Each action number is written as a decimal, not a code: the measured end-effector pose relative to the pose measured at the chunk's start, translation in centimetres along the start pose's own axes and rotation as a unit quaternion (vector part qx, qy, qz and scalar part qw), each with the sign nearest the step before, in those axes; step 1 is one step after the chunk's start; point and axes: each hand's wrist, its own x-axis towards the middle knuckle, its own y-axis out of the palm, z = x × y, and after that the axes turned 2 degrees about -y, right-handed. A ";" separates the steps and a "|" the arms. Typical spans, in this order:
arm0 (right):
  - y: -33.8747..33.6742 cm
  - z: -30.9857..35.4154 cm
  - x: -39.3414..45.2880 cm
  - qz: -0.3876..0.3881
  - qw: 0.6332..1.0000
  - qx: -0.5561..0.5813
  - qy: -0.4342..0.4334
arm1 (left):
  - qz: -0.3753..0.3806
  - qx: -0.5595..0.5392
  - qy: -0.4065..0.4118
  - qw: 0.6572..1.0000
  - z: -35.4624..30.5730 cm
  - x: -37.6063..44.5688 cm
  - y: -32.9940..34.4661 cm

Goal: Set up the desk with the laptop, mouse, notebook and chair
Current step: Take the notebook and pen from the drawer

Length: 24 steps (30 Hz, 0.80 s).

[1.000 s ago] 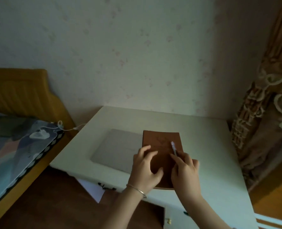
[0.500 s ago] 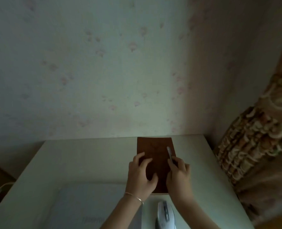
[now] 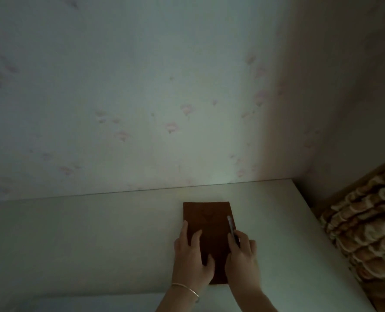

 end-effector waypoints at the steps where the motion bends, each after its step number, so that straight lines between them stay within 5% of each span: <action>1: 0.3 0.0 -0.3 0.003 1.000 -0.014 0.002 | 0.009 0.015 -0.011 1.000 0.0 -0.1 0.3; 9: 1.4 -0.4 -0.7 -0.017 0.997 -0.075 -0.011 | 0.035 0.087 -0.074 0.993 -1.5 -0.4 1.2; 24: 0.0 -6.6 -0.7 -0.003 0.998 -0.067 -0.006 | 0.088 0.252 0.070 0.961 -1.4 -0.1 3.6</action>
